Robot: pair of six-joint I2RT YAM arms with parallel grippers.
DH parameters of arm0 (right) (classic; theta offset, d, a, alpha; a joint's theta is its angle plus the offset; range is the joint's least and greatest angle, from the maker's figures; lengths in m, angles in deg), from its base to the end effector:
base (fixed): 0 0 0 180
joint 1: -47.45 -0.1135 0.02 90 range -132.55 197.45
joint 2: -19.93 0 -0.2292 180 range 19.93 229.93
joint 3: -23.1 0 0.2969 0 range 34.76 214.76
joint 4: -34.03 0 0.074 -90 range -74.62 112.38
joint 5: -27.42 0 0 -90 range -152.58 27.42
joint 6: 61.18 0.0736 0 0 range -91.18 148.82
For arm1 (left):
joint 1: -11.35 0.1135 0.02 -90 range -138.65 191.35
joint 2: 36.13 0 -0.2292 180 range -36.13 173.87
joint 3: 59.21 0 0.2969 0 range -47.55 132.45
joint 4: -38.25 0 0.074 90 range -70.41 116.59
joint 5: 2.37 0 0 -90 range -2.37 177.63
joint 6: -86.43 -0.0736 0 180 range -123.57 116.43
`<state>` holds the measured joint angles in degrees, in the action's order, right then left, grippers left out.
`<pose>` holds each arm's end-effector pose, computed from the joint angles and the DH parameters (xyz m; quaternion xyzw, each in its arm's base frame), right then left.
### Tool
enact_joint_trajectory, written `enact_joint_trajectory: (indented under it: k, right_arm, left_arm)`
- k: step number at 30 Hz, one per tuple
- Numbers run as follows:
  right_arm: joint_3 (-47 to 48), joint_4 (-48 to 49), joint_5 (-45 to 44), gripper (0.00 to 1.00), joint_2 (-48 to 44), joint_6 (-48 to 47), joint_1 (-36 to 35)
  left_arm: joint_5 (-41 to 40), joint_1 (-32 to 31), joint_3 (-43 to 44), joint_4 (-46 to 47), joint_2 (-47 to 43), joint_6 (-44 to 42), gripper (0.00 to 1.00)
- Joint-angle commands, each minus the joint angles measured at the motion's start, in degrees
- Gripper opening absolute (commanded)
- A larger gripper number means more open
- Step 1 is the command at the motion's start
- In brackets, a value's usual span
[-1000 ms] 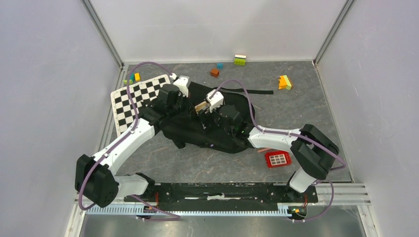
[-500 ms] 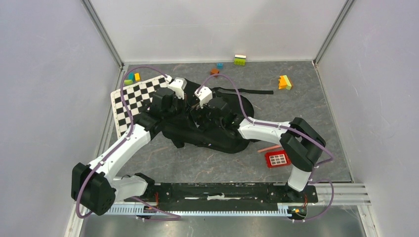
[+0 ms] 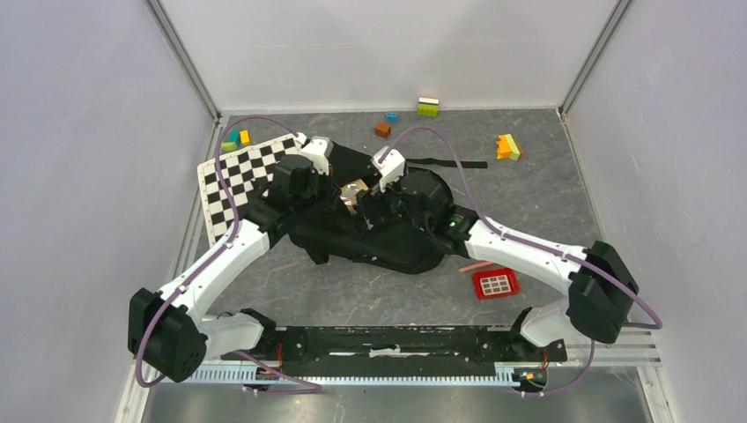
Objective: Pack the student bag
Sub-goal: Place the stationery in the student bag, then adjust the stationery at the center of the board.
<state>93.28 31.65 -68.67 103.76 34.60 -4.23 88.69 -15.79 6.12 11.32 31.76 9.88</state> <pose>0.2699 0.3289 0.2307 -0.2816 0.7470 0.2516 0.5472 0.3187 -0.1649 0.2399 0.1076 0.8570 -0.1822 0.4698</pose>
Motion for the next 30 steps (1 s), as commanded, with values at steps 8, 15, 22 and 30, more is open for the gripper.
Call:
enact_joint_trajectory:
  k: [8,15,22,30]
  right_arm:
    - [-4.7,-24.6,-16.8,0.89,-14.2,17.5,3.1]
    - [-20.0,-31.0,-24.3,0.87,-32.2,30.2,3.3]
    - [-27.6,-38.9,-20.7,0.77,-34.3,45.6,3.2]
    - [-28.9,-43.2,-22.7,0.68,-30.9,57.0,3.2]
  left_arm:
    - [-3.1,-4.6,4.1,0.4,-0.1,-4.4,0.02]
    - [-3.1,-4.8,5.0,-0.7,0.9,-3.2,0.02]
    - [-2.5,-4.8,5.0,-0.6,0.5,-3.1,0.02]
    - [-1.4,-4.8,4.8,0.0,0.7,-2.8,0.02]
